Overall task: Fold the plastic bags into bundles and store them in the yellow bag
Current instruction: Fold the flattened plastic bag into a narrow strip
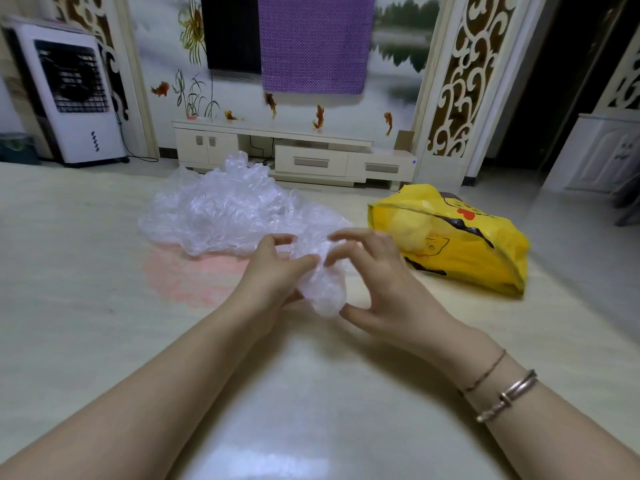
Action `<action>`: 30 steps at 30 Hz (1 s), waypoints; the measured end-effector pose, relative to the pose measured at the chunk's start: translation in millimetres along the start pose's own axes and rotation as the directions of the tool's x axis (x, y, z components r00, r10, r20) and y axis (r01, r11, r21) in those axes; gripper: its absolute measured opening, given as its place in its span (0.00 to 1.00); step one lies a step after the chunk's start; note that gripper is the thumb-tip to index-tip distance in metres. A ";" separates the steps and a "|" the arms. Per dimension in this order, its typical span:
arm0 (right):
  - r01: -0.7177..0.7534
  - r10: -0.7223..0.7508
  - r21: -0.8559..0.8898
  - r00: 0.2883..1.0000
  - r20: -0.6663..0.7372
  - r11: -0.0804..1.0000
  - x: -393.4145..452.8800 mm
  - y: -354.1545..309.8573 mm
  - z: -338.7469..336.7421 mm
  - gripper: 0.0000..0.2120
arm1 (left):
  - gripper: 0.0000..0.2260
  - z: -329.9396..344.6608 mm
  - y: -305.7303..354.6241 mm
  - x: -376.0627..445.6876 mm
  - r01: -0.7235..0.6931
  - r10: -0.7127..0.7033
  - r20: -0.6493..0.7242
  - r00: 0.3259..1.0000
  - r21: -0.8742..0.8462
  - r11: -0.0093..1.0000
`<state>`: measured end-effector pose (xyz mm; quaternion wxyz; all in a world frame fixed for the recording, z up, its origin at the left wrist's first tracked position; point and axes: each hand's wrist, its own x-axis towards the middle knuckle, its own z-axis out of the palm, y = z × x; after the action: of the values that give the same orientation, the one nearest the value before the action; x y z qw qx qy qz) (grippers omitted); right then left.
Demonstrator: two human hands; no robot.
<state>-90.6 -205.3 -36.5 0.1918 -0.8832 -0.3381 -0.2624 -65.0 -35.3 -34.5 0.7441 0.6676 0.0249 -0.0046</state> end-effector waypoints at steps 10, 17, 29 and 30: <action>-0.292 0.207 0.307 0.937 0.282 0.906 -6.8 3.4 -20.3 0.08 | 0.19 -13.7 -6.6 2.1 -0.183 0.219 -0.008 0.976 0.521 0.834; -0.392 0.256 0.334 0.887 0.385 0.857 -6.1 6.1 -17.1 0.05 | 0.05 -5.1 10.7 -11.3 -0.280 0.174 0.262 0.949 0.453 0.846; -0.576 0.410 0.468 0.813 0.413 0.670 -2.5 12.0 -12.9 0.05 | 0.06 -2.0 19.7 -19.8 -0.275 0.160 0.289 0.944 0.418 0.866; -0.597 0.435 0.478 0.800 0.412 0.645 -2.1 13.0 -12.0 0.07 | 0.10 -1.4 17.5 -19.2 -0.231 0.097 0.284 0.954 0.486 0.843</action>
<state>-86.8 -221.6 -30.4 0.4754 -0.8650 -0.1555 0.0396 -83.5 -32.6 -16.5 0.5335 0.8355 -0.1280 -0.0304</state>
